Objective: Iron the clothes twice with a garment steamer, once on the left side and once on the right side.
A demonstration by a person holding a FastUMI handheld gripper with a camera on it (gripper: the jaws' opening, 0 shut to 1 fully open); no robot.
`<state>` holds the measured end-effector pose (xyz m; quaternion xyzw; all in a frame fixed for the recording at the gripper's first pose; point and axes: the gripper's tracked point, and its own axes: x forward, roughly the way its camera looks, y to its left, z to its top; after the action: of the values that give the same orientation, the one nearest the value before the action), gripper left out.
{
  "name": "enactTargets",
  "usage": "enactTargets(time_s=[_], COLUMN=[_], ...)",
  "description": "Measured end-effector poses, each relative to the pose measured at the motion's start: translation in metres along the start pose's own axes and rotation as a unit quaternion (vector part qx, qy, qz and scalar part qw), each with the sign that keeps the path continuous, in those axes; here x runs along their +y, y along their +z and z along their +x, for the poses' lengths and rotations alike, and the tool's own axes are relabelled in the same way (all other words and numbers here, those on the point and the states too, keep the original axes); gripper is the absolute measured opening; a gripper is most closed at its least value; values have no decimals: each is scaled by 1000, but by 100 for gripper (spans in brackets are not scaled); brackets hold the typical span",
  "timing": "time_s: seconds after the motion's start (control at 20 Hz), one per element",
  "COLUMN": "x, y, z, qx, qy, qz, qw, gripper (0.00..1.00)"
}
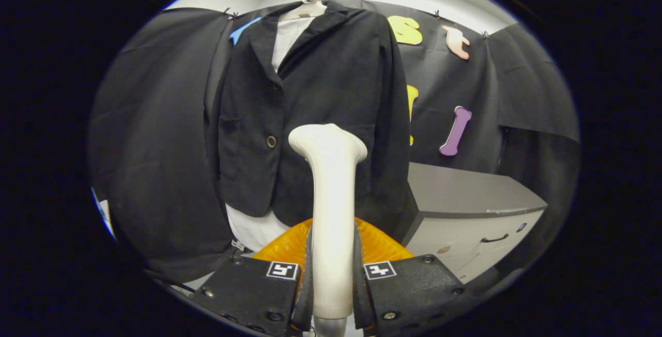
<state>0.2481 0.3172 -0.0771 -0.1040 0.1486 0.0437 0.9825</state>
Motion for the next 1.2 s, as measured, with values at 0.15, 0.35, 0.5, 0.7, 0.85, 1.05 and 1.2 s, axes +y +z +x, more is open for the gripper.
enactTargets(time_s=[0.15,0.35,0.5,0.7,0.85,1.05,1.2], x=[-1,4,6,8,10,11,11], y=[-25,-55,-68,-86,-95,-100,-115], z=[-2,-5,-6,-4,-3,1,8], qx=[26,59,72,92,103,104,119], qy=[-2,5,8,6,5,2,-1], qz=[-7,-13,-18,-27,-31,-42,-46], qw=[1000,998,997,995,994,994,992], gripper=[33,33,33,33,33,33,33])
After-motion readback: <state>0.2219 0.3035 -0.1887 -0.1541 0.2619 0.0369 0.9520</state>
